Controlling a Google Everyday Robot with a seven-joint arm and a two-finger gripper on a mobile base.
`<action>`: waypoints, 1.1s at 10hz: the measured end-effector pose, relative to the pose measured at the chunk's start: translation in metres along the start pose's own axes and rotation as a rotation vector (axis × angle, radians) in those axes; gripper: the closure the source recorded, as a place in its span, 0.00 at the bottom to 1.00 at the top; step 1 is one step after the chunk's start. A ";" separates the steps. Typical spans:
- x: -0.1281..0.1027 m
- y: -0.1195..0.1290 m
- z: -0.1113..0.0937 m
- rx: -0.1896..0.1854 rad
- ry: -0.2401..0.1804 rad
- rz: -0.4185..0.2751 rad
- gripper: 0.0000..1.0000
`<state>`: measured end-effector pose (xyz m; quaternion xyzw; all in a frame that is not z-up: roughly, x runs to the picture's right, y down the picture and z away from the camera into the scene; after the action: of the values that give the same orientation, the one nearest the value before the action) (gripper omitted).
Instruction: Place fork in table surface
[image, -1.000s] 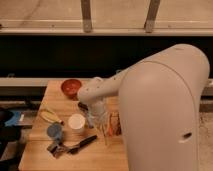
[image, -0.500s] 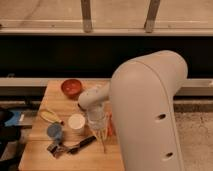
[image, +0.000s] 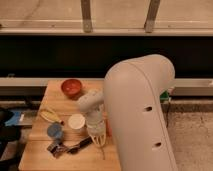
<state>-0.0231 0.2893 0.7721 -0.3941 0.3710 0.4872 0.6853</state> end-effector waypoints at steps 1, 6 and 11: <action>0.000 0.000 0.000 -0.004 0.004 -0.005 0.58; 0.001 -0.003 -0.006 -0.011 -0.010 -0.012 0.20; 0.009 -0.016 -0.045 0.013 -0.096 0.032 0.20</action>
<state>-0.0115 0.2485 0.7483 -0.3598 0.3472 0.5141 0.6969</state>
